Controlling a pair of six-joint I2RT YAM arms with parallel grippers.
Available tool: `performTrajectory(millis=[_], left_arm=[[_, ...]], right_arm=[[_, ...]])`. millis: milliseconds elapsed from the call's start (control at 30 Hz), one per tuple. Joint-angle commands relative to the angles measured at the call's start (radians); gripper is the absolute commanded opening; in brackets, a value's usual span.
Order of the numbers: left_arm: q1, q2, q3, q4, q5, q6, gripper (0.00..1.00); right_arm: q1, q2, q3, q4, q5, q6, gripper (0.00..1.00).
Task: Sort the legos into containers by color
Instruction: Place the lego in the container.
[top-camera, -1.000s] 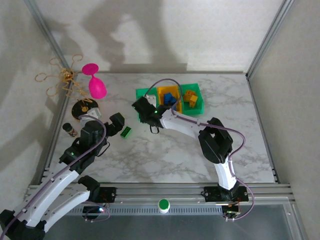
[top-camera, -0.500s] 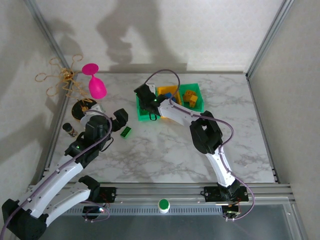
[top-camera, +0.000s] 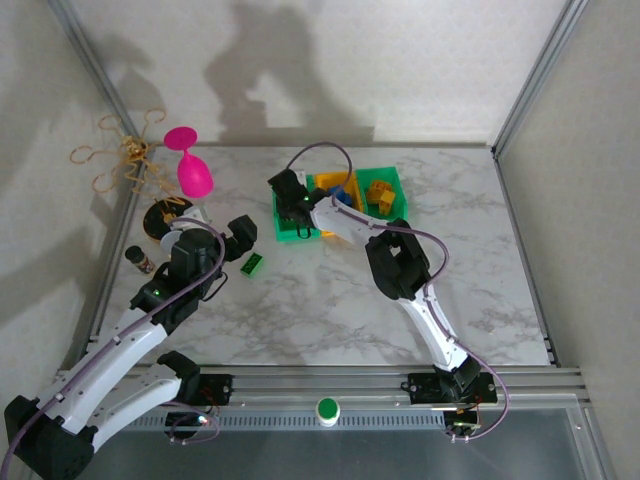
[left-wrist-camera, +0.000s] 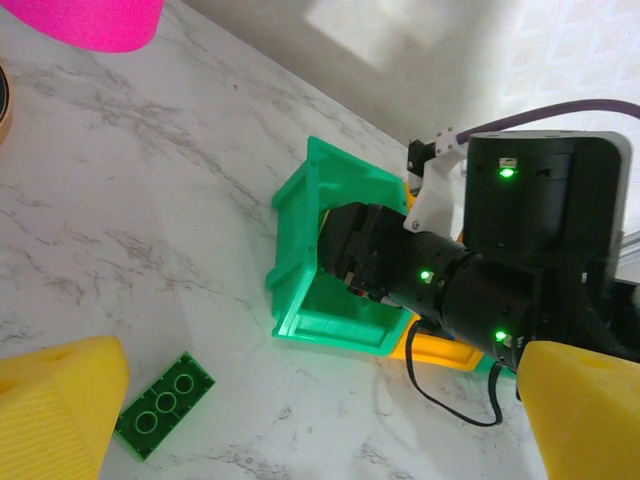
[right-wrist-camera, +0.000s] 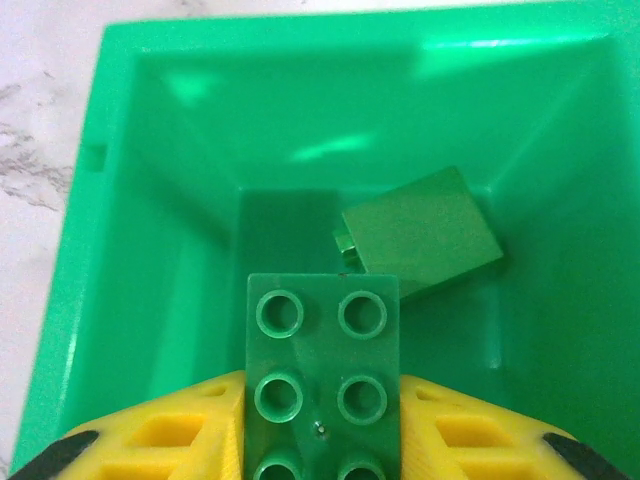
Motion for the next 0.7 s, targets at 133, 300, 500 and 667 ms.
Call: performTrajectory(millis=[133,300,500,667], left_arm=[[0.013,-0.041,0.031,-0.016,0.007,0.019,1.0],[0.015,-0.062,0.039,-0.029,0.004,0.02,1.0],[0.015,-0.076,0.049,-0.047,0.003,0.019,1.0],[0.016,-0.09,0.06,-0.077,-0.007,0.016,1.0]], right_arm=[[-0.009,0.01,0.038,-0.019,-0.004,-0.02,0.44],[-0.01,-0.051,0.012,-0.023,0.015,-0.023,0.47],[-0.007,-0.159,-0.067,0.007,0.009,-0.013,0.48],[0.01,-0.22,-0.11,0.014,0.004,-0.005,0.5]])
